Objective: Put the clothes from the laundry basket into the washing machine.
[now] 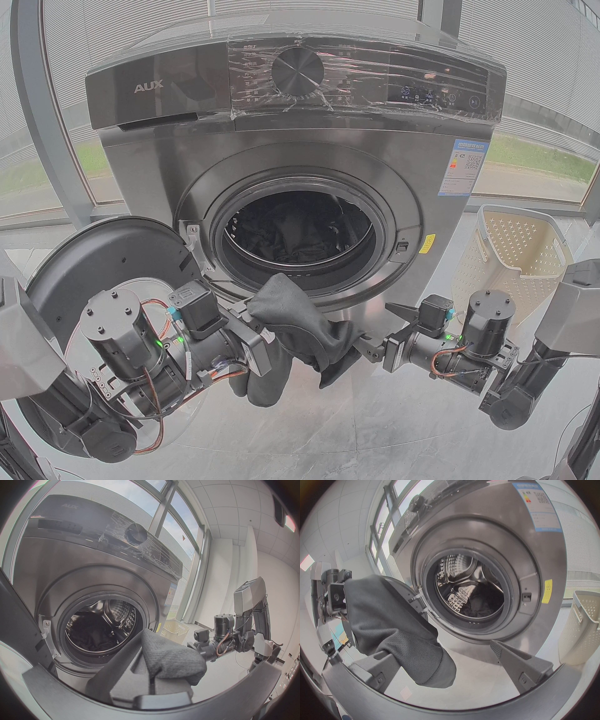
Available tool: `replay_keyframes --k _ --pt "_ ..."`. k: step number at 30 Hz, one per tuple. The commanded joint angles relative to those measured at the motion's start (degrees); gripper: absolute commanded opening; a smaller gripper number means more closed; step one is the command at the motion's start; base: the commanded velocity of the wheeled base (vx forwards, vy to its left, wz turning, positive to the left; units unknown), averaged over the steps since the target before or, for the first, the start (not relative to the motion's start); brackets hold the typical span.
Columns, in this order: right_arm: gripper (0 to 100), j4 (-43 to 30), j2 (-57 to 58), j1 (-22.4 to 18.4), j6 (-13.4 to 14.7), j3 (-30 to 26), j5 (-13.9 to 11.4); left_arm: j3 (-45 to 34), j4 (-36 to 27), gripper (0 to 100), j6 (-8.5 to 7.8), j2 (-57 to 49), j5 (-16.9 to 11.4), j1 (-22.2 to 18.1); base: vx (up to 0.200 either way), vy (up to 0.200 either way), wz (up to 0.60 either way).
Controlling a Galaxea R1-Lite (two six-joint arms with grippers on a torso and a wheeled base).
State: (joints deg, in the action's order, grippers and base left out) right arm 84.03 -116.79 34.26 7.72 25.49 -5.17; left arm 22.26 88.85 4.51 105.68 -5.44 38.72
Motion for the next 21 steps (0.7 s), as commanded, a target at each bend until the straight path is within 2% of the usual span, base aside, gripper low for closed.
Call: replay_keyframes --k 1,7,9,21 --pt "100 0.52 -3.36 -0.24 0.02 -0.79 -0.1 1.03 0.1 0 0.06 1.9 0.34 0.31 0.0 0.0 0.0" --pt "100 0.7 -5.21 0.11 -0.07 -4.31 -1.25 3.23 0.01 0 0.15 3.48 0.69 -0.05 0.0 0.0 0.0" --pt "100 1.31 -6.44 0.37 0.11 -3.69 -2.48 3.23 0.01 0 0.15 3.48 0.69 0.04 0.0 0.0 0.0" --pt "100 2.72 -10.83 0.46 0.02 2.81 -2.3 3.14 0.1 0 0.06 3.39 0.69 0.31 0.0 0.0 0.0"
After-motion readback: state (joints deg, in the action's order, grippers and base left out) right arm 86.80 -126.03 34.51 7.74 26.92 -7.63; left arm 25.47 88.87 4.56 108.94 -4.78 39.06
